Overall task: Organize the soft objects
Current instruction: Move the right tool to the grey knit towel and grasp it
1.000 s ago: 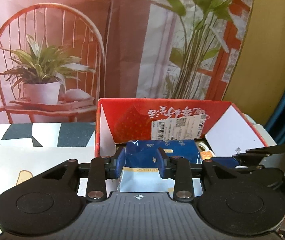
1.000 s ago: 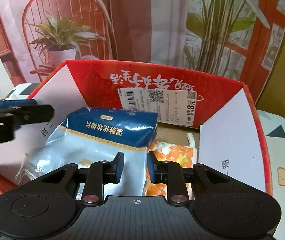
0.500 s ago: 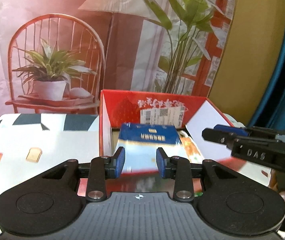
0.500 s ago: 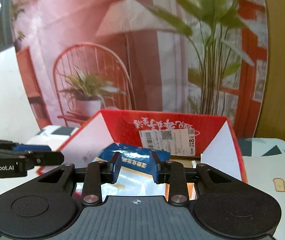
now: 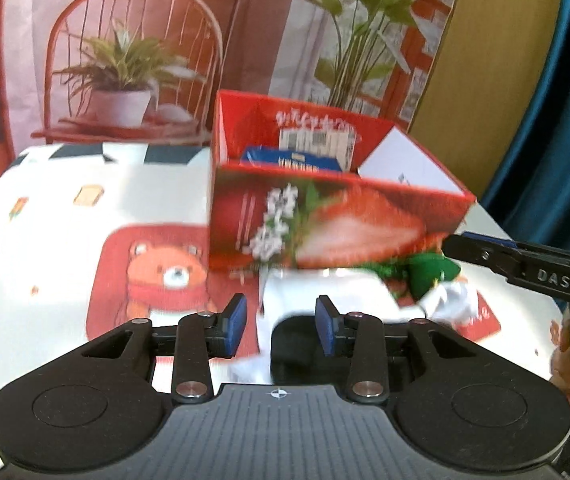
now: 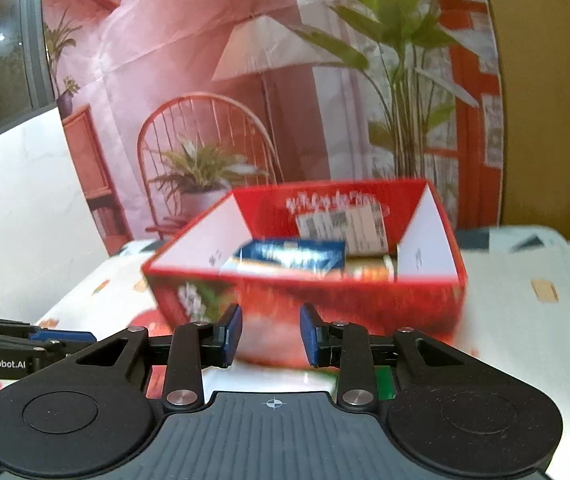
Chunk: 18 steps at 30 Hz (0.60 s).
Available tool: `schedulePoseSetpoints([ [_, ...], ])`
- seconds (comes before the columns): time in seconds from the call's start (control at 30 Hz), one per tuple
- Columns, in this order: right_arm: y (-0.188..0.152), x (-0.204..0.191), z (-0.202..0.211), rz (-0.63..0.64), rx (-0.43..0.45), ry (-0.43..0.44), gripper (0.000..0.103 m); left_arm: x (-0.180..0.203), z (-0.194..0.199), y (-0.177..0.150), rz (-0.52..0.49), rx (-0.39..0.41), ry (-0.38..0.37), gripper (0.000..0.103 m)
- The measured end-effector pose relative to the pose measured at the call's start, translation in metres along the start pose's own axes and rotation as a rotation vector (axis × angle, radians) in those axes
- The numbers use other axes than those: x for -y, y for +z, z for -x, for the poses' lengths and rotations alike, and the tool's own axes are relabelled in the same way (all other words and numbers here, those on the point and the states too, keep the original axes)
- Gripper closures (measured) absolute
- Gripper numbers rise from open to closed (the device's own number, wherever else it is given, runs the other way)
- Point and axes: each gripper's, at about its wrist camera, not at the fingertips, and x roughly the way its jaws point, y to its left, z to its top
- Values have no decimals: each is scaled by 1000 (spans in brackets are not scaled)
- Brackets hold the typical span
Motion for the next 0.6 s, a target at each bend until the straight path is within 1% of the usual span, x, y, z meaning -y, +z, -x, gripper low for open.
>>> schedulePoseSetpoints([
  [0.07, -11, 1, 9, 6, -37, 15, 73, -2, 3, -10, 6, -10, 8, 63],
  [0.13, -22, 1, 23, 15, -45, 0, 70, -5, 6, -19, 29, -25, 8, 63],
  [0.23, -37, 4, 41, -3, -69, -4, 61, -11, 10, -29, 64, -33, 13, 55],
  [0.27, -42, 4, 46, -7, -83, -7, 56, -13, 12, -31, 71, -32, 16, 52],
  [0.3, -47, 5, 51, -4, -97, -15, 52, -15, 14, -34, 77, -29, 13, 51],
  [0.4, -63, 6, 64, 27, -137, -59, 47, -17, 21, -39, 94, -16, -1, 51],
  [0.5, -75, 15, 71, -5, -187, -88, 45, -21, 22, -44, 116, -21, 0, 51],
  [0.6, -89, 23, 71, -41, -237, -121, 45, -24, 16, -49, 150, -40, -18, 51],
])
